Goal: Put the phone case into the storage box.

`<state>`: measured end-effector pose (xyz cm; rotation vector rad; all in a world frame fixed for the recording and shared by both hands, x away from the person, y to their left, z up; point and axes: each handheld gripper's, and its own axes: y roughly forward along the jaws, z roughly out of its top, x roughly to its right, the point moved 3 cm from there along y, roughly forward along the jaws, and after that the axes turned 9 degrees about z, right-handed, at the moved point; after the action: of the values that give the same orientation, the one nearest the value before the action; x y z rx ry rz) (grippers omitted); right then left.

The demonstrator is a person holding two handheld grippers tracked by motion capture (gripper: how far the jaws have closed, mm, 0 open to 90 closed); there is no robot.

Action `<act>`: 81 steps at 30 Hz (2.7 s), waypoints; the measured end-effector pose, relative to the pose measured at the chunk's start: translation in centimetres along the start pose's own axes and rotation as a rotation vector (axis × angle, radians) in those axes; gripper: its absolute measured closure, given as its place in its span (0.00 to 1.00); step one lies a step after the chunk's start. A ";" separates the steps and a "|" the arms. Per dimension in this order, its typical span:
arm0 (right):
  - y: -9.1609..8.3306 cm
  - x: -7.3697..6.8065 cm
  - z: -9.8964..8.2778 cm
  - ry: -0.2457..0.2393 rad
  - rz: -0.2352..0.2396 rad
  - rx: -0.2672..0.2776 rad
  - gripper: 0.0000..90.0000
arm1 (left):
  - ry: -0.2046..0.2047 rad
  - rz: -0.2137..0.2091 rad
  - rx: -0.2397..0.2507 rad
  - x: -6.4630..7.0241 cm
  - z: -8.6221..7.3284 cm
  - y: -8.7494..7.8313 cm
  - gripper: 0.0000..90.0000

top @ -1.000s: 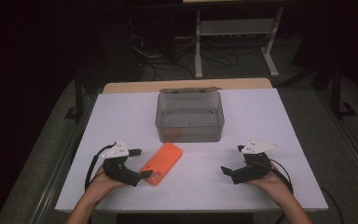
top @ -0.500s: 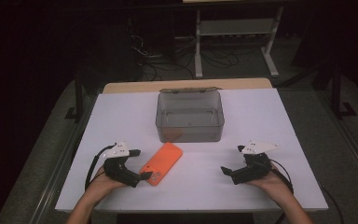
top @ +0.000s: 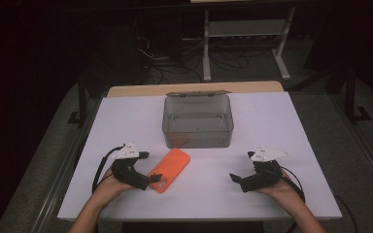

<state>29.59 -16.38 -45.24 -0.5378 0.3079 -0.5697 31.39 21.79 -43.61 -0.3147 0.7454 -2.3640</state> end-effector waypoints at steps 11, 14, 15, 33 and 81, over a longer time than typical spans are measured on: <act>-0.1 0.0 0.0 -0.006 0.003 0.006 0.00 | -0.014 0.007 0.001 -0.1 1.1 0.4 0.00; 0.0 -0.1 0.0 -0.006 0.004 0.005 0.00 | -0.019 0.012 0.001 0.0 1.4 0.6 0.00; 0.0 -0.1 0.0 -0.006 0.004 0.005 0.00 | -0.017 0.013 0.001 0.0 1.5 0.7 0.00; -0.1 0.0 0.1 0.000 0.005 0.012 0.00 | -0.009 0.058 0.039 0.0 4.0 1.9 0.00; -0.3 0.0 0.1 -0.008 0.010 0.018 0.00 | -0.057 0.185 -0.039 1.0 2.7 3.0 0.00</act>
<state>29.51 -16.50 -44.98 -0.5205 0.2978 -0.5602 33.19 18.07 -43.17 -0.3145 0.7609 -2.1608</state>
